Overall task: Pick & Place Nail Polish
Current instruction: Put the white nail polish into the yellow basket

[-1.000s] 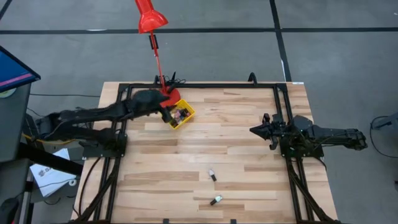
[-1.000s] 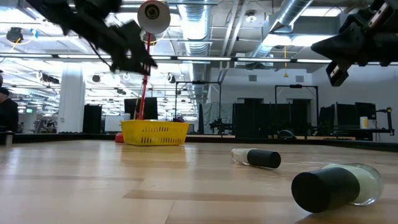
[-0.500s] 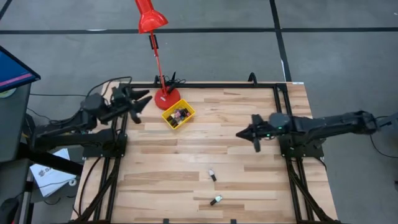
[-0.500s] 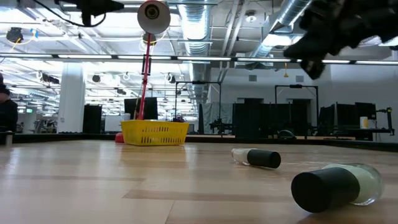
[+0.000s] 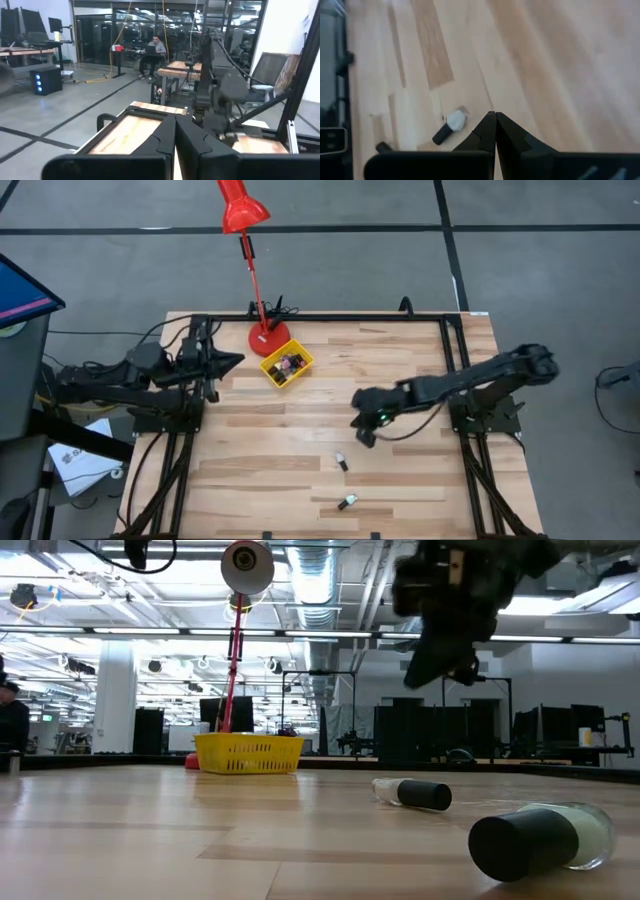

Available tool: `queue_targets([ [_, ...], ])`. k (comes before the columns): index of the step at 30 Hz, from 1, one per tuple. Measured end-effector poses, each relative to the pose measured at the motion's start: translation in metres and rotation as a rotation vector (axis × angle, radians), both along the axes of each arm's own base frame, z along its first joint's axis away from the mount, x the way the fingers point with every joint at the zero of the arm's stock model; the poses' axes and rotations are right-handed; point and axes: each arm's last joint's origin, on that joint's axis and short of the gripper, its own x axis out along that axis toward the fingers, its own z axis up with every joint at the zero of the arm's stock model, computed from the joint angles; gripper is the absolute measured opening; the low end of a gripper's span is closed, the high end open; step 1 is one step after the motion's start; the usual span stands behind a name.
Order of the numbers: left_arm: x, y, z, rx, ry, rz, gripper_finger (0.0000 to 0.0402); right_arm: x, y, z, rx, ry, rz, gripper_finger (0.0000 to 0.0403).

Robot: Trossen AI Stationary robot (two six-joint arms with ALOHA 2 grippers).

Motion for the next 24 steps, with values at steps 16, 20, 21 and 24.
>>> queue_targets([
  [16,-0.002,-0.013,-0.085,-0.061,-0.145,-0.142,0.0,0.061,0.046,-0.021,0.024,0.439,-0.125,0.0006],
  [20,-0.011,-0.012,-0.094,-0.085,-0.171,-0.151,0.0,0.06,0.053,-0.019,0.049,0.446,-0.156,0.0043],
  [21,-0.014,-0.012,-0.094,-0.086,-0.172,-0.147,0.0,0.06,0.055,-0.019,0.058,0.445,-0.167,0.0057],
  [24,-0.022,-0.009,-0.095,-0.094,-0.153,-0.116,0.0,0.058,0.06,-0.017,0.071,0.448,-0.181,0.0103],
])
